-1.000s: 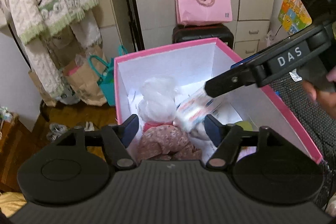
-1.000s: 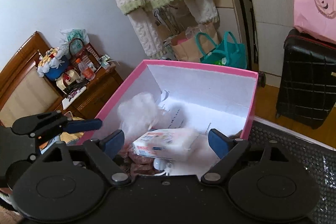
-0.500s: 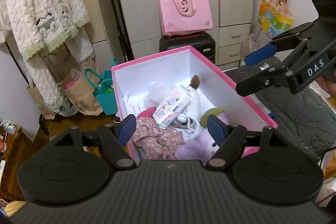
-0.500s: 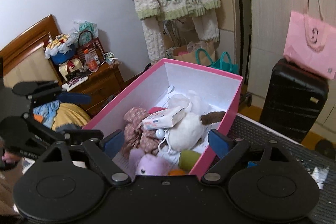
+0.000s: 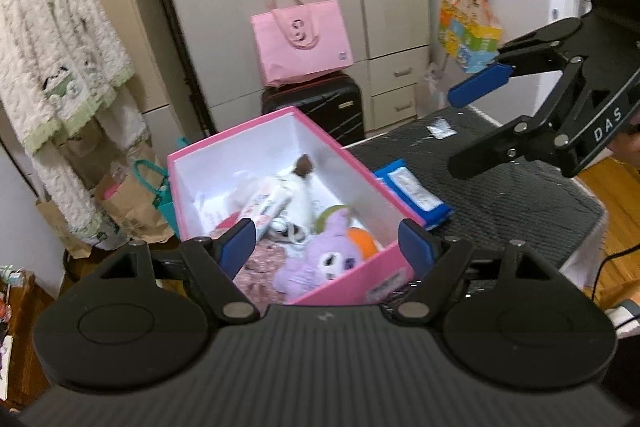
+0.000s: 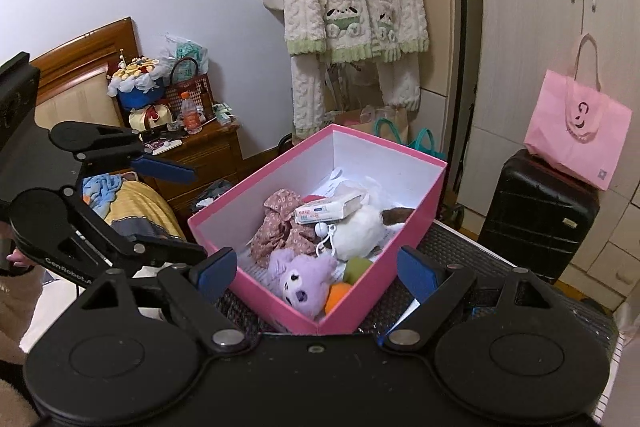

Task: Organize soft objects
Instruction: 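Withdraw both tools from the box toward the blue wipes packet, then lower both tools onto the blue wipes packet on the table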

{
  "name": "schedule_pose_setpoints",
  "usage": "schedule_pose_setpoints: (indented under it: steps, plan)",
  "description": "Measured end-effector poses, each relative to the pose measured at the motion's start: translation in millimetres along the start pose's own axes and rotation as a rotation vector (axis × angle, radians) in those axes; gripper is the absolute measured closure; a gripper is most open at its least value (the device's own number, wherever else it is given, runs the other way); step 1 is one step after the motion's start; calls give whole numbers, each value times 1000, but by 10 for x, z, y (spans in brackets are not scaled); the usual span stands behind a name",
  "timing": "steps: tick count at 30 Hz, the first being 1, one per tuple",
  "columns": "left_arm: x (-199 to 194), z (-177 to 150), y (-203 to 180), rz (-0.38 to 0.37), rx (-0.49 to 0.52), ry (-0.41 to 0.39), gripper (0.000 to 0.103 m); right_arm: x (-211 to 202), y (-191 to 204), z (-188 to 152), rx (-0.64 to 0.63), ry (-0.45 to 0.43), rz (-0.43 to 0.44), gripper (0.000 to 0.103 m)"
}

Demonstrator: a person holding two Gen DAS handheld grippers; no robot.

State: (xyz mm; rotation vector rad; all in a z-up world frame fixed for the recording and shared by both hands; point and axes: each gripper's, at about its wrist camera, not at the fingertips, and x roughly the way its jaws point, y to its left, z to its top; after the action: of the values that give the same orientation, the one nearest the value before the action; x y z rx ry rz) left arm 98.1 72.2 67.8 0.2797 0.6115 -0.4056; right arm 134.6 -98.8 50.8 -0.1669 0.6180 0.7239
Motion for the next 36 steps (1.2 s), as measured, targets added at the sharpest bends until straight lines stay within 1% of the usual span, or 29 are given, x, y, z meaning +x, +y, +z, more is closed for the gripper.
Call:
schedule_pose_setpoints:
  steps: [6, 13, 17, 19, 22, 25, 27, 30, 31, 34, 35, 36]
  plan:
    - [64, 29, -244, -71, 27, 0, 21, -182, -42, -153, -14, -17, -18, 13]
    - [381, 100, -540, -161, 15, 24, 21, -300, -289, -295, 11, -47, -56, 13]
    - [558, 114, -715, -170, -10, 17, 21, -280, -501, -388, 17, -78, -72, 13]
    - [646, 123, -802, -165, -23, 6, 21, -242, -593, -425, -4, -94, -75, 13]
    - [761, 123, -897, -156, -66, -8, 21, -170, -759, -460, -16, -95, -57, 13]
    - [872, 142, -988, -146, -104, -11, 22, -93, -901, -478, -21, -80, -25, 13]
    - [953, 155, -1052, -123, -126, -18, 22, -35, -989, -494, -30, -74, -10, 13]
    - [1096, 174, -1143, -98, -131, -8, 22, 78, -1120, -521, -29, -56, 6, 13]
    - [1147, 174, -1161, -81, -149, -9, 22, 125, -1164, -529, -30, -49, 12, 13]
    - [1274, 129, -1231, 13, -203, -36, 24, 264, -1277, -571, -39, -31, 28, 13]
    - [1307, 111, -1251, 28, -228, -46, 24, 320, -1310, -573, -41, -22, 32, 13]
    - [1334, 113, -1269, 28, -240, -53, 24, 381, -1347, -580, -45, -11, 40, 13]
